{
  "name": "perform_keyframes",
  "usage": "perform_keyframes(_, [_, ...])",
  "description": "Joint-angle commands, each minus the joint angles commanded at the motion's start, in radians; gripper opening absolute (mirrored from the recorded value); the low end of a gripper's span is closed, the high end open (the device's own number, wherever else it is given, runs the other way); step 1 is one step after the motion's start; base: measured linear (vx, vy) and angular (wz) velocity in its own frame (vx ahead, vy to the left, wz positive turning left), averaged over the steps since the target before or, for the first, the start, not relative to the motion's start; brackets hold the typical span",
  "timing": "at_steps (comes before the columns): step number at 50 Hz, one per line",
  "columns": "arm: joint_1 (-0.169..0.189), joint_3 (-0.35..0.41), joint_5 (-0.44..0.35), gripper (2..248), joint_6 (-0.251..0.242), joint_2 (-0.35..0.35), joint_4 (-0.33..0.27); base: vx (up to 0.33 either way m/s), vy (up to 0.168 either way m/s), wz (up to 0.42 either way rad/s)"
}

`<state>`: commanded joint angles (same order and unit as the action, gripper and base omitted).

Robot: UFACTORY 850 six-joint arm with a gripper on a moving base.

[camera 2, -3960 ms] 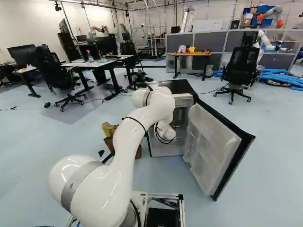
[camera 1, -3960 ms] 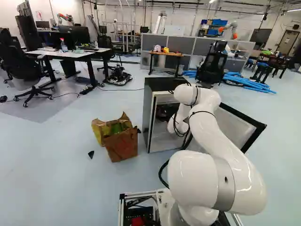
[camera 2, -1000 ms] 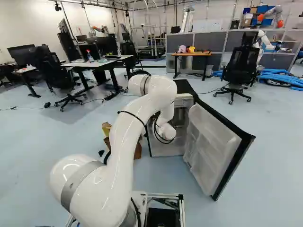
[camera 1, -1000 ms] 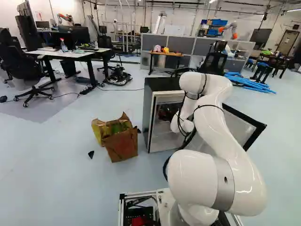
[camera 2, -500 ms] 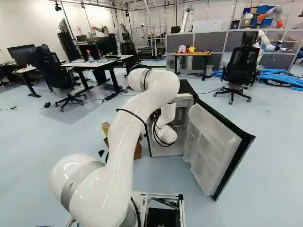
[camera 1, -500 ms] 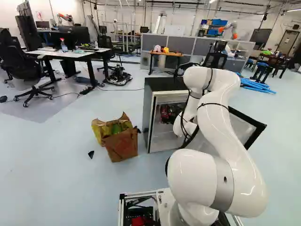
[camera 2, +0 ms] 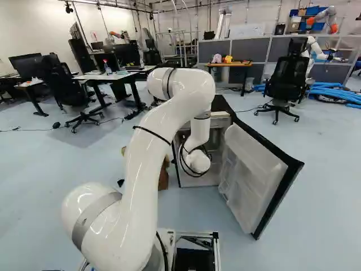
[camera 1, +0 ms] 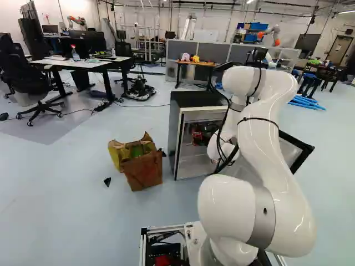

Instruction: Grab a drink from the fridge

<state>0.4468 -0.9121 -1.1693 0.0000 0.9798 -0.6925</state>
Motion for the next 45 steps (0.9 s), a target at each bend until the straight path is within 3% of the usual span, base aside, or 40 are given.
perform_keyframes(45, [0.066,0.311,-0.04,96,0.0,-0.275,0.079,0.0,0.0,0.0])
